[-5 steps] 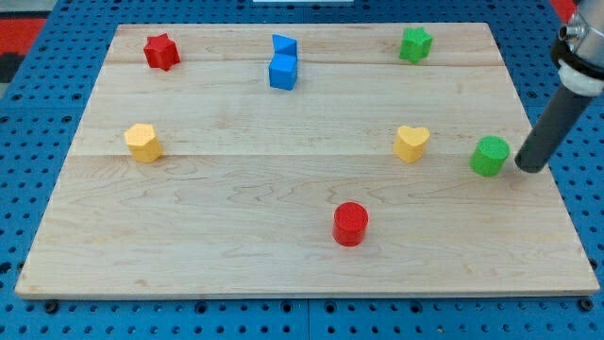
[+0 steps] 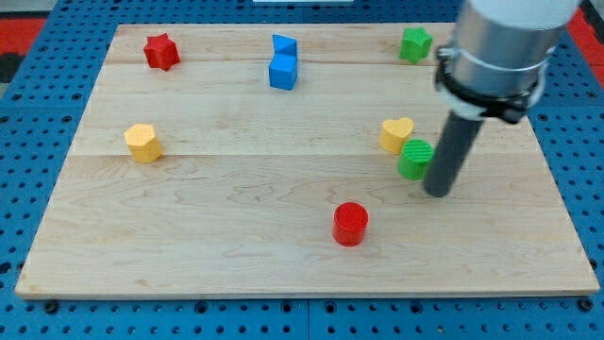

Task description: Move the green circle towards right side

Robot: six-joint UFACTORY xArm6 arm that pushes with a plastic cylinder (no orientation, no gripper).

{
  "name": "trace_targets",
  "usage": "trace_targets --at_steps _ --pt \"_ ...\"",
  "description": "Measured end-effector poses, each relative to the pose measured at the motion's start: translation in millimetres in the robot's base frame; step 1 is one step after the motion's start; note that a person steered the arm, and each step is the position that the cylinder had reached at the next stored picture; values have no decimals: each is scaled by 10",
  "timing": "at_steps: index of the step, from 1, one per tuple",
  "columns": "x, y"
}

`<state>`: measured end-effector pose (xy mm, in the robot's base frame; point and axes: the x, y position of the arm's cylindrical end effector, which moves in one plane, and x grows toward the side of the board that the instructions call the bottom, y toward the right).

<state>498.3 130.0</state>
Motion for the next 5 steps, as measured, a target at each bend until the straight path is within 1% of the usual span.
trace_targets --at_steps 1,2,3,4,5 --pt "-112 -406" --pt "-383 -121" --pt "-527 232" --pt "-299 307" --pt "-629 129"
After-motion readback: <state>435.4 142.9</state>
